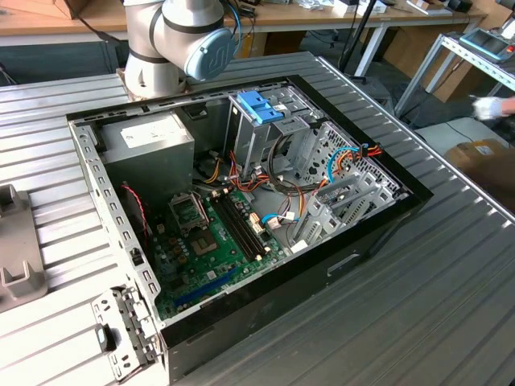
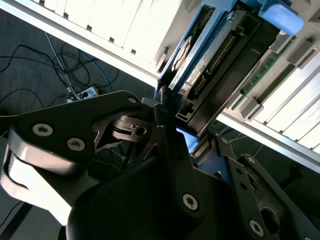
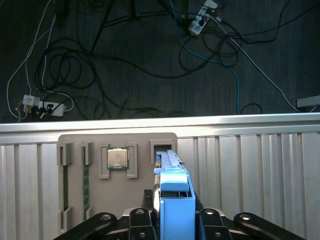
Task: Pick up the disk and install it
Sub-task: 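Pick up the disk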
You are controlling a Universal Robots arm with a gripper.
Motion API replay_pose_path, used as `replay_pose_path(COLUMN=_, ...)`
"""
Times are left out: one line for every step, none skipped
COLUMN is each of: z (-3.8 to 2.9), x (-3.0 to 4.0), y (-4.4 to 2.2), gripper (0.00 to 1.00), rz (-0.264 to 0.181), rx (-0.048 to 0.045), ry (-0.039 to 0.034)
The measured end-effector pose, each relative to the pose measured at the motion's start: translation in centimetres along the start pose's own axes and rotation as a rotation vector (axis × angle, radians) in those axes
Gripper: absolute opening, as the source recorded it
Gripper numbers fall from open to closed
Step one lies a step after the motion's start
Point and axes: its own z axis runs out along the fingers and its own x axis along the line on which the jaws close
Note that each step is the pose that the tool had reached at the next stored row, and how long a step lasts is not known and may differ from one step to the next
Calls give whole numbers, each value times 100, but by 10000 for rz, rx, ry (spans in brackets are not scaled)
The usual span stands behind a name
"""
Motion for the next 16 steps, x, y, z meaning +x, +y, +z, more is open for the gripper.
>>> replay_pose_path(z=-7, x=0, y=0, gripper=37, rz=0, rx=-1, ry=0)
replay_pose_path(z=-12, x=0, y=0, gripper=37, rz=0, rx=0, ry=0)
replay_pose_path(z=-16, x=0, y=1, gripper=37, rz=0, rx=1, ry=0)
replay_pose_path(z=-21, x=-1, y=1, gripper=37, rz=0, rx=0, ry=0)
replay_pose_path(z=-32, x=-1, y=1, gripper=37, rz=0, rx=0, ry=0)
replay_pose_path(z=-37, x=-1, y=1, gripper=37, rz=0, rx=0, ry=0)
replay_pose_path(z=-42, x=-1, y=2, gripper=37, rz=0, rx=0, ry=0)
replay_pose_path(z=-46, x=-1, y=2, gripper=37, rz=0, rx=0, ry=0)
replay_pose_path(z=-50, x=-1, y=2, gripper=37, rz=0, rx=1, ry=0)
replay_pose_path(z=-56, x=-1, y=2, gripper=37, rz=-2, rx=1, ry=0)
replay_pose_path(z=-61, x=-2, y=2, gripper=37, rz=-2, rx=0, ry=0)
replay_pose_path(z=-67, x=-2, y=3, gripper=37, rz=0, rx=0, ry=0)
replay_pose_path(z=-71, x=-2, y=3, gripper=37, rz=1, rx=1, ry=0)
replay_pose_path(z=-76, x=-2, y=3, gripper=37, rz=0, rx=1, ry=0)
replay_pose_path(z=-81, x=-2, y=3, gripper=37, rz=0, rx=1, ry=0)
replay_pose_path(z=-86, x=-2, y=4, gripper=37, rz=0, rx=0, ry=0)
